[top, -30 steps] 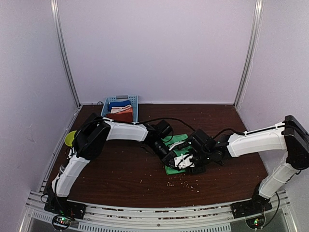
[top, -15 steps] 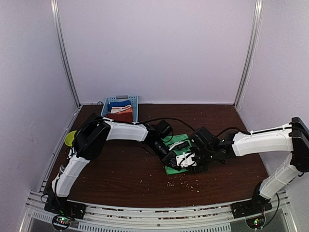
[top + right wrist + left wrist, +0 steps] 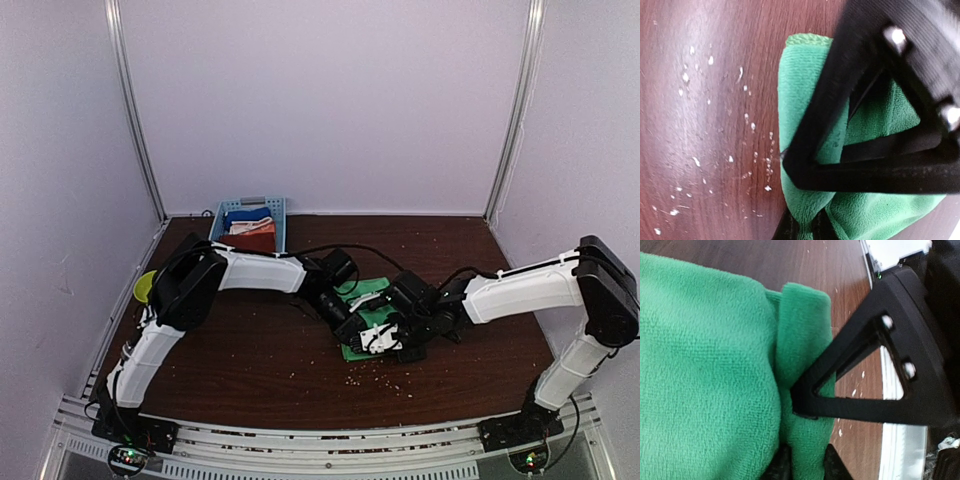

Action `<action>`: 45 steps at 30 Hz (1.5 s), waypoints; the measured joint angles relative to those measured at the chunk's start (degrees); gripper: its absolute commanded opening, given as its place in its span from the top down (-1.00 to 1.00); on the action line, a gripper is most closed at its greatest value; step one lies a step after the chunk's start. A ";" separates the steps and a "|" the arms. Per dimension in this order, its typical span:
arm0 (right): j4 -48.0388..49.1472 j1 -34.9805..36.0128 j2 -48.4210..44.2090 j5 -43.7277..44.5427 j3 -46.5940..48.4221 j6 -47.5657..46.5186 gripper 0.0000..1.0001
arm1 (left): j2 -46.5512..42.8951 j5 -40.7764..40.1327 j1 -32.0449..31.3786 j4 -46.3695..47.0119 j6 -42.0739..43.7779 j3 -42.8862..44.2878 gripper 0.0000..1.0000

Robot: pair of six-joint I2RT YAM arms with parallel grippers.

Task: Roll the towels
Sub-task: Roll the towel at the center of the board.

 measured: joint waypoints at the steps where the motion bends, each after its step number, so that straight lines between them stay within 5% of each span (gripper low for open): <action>1: -0.63 -0.24 0.37 -0.94 0.68 0.09 0.93 | -1.07 -0.87 -0.02 0.46 0.07 -1.25 0.32; 16: -20.52 -6.12 7.08 -23.80 10.45 4.76 0.94 | -44.59 -39.19 -0.39 18.25 -2.38 -43.87 0.17; 23: -34.95 -13.03 20.20 -35.69 23.45 4.11 0.97 | -55.30 -59.17 -9.92 28.28 5.75 -54.38 0.07; 27: -44.94 -18.73 29.55 -42.86 32.00 1.31 0.98 | -53.51 -64.00 -15.52 31.91 12.61 -53.02 0.05; 32: -53.66 -21.53 37.27 -49.03 37.46 -0.72 0.98 | -39.95 -65.90 -21.11 32.57 20.83 -42.71 0.05; 40: -55.60 -21.68 38.25 -49.66 38.10 -1.01 0.97 | -24.74 -65.94 -23.12 29.62 29.40 -31.47 0.05; 45: -55.19 -21.70 38.12 -49.92 37.55 -0.55 0.95 | -22.71 -66.71 -23.02 28.65 31.04 -30.34 0.08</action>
